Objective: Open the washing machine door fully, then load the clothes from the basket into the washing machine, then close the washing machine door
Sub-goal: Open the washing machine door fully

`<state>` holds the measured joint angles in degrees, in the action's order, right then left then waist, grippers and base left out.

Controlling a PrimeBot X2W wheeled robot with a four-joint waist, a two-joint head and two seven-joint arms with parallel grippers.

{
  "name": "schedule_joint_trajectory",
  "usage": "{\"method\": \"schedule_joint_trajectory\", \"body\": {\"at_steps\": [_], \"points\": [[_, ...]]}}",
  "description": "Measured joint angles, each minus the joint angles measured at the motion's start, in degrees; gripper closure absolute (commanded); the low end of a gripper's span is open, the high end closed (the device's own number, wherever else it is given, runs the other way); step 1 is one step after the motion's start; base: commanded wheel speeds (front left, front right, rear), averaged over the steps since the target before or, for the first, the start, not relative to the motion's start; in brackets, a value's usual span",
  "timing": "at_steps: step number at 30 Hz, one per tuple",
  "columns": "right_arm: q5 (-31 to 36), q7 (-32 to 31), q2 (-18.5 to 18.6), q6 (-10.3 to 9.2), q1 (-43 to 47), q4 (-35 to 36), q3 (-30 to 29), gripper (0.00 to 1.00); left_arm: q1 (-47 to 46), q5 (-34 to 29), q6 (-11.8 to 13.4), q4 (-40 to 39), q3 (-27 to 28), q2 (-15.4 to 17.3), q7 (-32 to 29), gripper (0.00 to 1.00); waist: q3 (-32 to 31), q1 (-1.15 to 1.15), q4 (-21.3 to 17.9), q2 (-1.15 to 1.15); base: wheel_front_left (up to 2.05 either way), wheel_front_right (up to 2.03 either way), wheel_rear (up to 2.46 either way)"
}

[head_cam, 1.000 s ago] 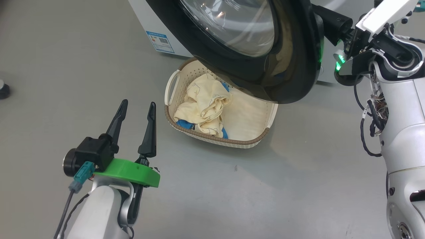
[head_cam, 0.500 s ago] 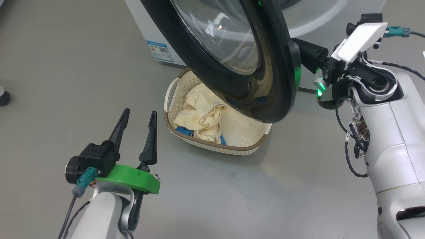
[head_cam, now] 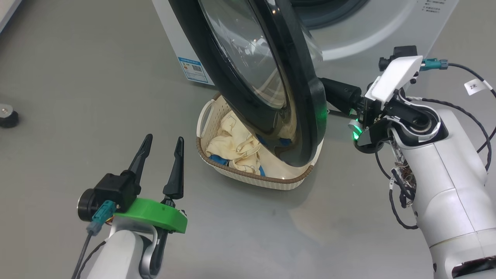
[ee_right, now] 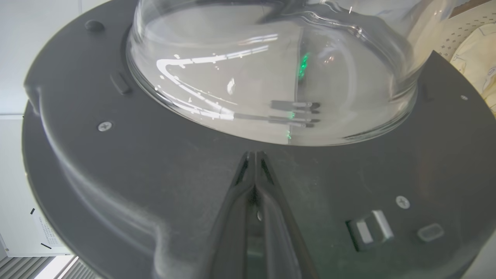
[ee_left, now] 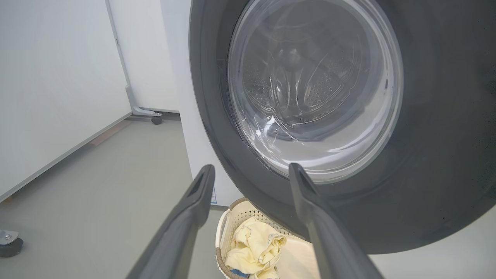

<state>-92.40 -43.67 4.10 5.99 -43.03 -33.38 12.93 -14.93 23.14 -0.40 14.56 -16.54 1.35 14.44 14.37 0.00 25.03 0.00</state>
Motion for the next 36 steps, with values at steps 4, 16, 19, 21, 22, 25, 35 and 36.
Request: {"method": "schedule_joint_trajectory", "body": {"at_steps": [4,16,19,21,22,25,35,36], "points": [[-3.1,0.0,0.1,0.0,1.5,0.6,2.4,1.0,0.5,-0.1,-0.3,0.3,-0.1,0.0,0.0,0.0,-0.7,0.0,0.2,0.0,0.0,0.0,0.0],[-10.1,2.0,0.0,0.02,5.6,3.3,10.3,1.0,1.1,-0.5,-1.2,1.6,-0.9,0.0,0.0,0.0,-2.7,0.0,1.9,0.0,0.0,0.0,0.0],[-11.2,3.2,0.0,0.24,6.4,3.7,11.9,1.0,1.3,-0.5,-1.3,1.8,-1.3,0.1,0.0,0.0,-3.2,0.0,2.5,0.0,0.0,0.0,0.0],[-12.1,3.9,0.0,0.42,6.9,4.1,13.1,1.0,1.7,-0.5,-1.4,1.9,-1.7,0.1,0.0,0.0,-3.5,0.0,2.9,0.0,0.0,0.0,0.0],[-12.2,4.3,0.0,0.42,7.2,4.3,13.6,1.0,1.9,-0.5,-1.4,2.0,-1.9,0.1,0.0,0.0,-3.6,0.0,3.2,0.0,0.0,0.0,0.0],[-13.2,5.4,0.0,0.42,7.5,4.6,15.2,1.0,2.1,-0.5,-1.4,2.1,-2.1,0.1,0.0,0.0,-4.0,0.0,4.0,0.0,0.0,0.0,0.0],[-16.7,8.8,0.0,0.42,8.3,6.5,20.9,1.0,3.1,-0.6,-1.0,1.7,-0.3,0.1,0.0,0.0,-4.7,0.0,6.7,0.0,0.0,0.0,0.0],[-16.7,8.8,0.0,0.42,8.3,6.5,20.9,1.0,3.1,-0.6,-1.0,1.7,-0.3,0.1,0.0,0.0,-4.7,0.0,6.7,0.0,0.0,0.0,0.0]]}}
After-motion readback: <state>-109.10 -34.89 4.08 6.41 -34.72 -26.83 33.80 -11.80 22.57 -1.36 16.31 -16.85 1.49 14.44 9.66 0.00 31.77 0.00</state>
